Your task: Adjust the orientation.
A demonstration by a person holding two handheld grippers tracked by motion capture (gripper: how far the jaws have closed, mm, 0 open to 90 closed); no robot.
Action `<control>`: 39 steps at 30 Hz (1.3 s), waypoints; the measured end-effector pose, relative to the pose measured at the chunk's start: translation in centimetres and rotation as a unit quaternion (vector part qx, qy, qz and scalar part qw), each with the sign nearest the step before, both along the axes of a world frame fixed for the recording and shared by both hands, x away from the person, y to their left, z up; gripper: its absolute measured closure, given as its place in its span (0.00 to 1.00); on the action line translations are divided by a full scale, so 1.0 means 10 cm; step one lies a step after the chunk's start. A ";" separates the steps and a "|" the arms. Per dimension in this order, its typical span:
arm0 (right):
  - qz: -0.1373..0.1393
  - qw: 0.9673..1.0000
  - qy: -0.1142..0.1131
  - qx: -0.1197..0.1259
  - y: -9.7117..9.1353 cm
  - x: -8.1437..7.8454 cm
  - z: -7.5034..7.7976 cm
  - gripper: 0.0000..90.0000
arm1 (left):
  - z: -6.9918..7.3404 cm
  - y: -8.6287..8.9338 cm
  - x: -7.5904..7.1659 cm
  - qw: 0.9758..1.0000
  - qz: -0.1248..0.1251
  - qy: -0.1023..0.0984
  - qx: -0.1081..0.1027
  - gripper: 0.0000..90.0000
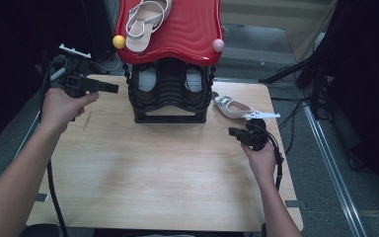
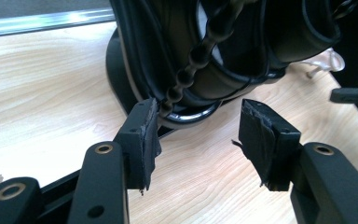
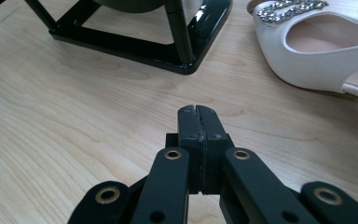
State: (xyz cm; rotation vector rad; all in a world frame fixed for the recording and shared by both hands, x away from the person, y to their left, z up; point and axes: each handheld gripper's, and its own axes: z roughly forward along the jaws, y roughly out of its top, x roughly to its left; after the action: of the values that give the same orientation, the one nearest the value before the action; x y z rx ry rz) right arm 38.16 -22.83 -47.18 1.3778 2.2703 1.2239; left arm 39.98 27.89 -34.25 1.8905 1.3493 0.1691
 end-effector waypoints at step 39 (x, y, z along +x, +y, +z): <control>-0.118 0.992 0.016 -0.028 -0.89 0.73 0.01 1.00 | -0.95 -0.29 -0.58 0.999 -0.034 0.019 0.000 0.53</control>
State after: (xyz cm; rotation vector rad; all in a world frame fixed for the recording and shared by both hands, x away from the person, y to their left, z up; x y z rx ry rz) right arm 45.47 -31.73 -47.05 1.6016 2.0708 1.0626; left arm 34.16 25.03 -43.71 1.9458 1.3079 0.0988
